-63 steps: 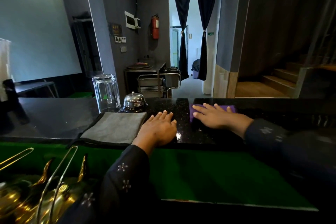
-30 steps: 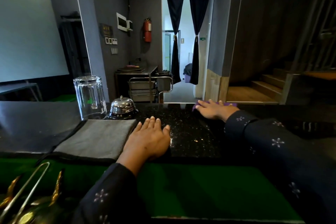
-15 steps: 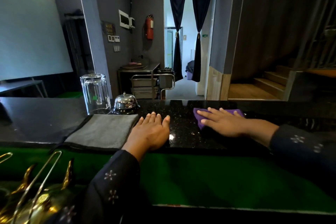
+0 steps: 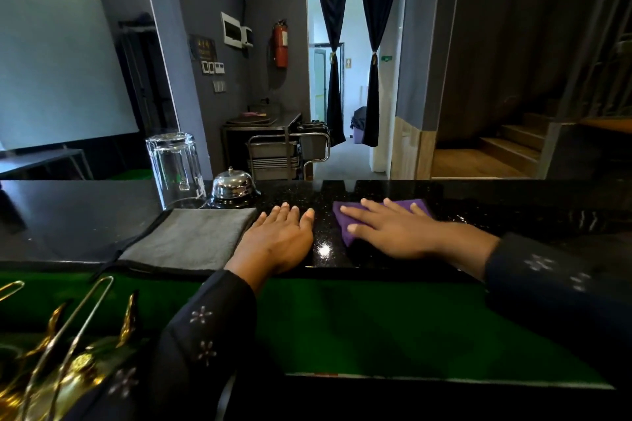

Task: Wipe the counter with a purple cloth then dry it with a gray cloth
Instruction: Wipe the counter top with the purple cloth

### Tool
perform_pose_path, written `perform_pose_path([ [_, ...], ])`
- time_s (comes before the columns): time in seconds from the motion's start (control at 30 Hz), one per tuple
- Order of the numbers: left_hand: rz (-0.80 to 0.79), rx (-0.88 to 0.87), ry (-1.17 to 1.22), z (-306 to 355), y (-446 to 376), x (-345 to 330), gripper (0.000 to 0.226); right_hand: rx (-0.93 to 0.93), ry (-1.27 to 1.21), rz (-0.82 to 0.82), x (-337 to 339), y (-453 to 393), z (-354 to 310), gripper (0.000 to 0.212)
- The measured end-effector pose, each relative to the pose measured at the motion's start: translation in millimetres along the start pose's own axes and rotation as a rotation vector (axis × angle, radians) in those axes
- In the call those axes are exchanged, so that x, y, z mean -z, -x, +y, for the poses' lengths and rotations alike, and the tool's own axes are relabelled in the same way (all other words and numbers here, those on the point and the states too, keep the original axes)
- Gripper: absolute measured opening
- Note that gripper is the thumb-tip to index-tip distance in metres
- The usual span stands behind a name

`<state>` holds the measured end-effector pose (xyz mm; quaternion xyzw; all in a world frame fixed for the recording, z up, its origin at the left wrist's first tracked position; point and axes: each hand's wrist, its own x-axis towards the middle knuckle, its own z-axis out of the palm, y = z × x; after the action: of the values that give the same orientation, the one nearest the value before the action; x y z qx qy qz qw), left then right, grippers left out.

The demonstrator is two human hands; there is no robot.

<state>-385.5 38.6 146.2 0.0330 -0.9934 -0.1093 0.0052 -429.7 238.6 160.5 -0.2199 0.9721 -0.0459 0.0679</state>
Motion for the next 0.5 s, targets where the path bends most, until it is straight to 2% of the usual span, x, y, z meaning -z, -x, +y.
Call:
perform_pose_path([
  [0.17, -0.017, -0.008, 0.015, 1.8, 3.3, 3.5, 0.057, -0.155, -0.033, 0.013, 0.6, -45.0, -33.1, 0.063],
  [0.4, -0.046, -0.049, -0.126, -0.4, -2.5, 2.0, 0.053, 0.052, 0.014, 0.029, -18.5, 30.4, -31.9, 0.058],
  [0.5, -0.026, -0.017, -0.107, -1.1, -6.8, -2.3, 0.057, 0.028, 0.006, 0.019, -16.5, 28.4, -29.3, 0.058],
])
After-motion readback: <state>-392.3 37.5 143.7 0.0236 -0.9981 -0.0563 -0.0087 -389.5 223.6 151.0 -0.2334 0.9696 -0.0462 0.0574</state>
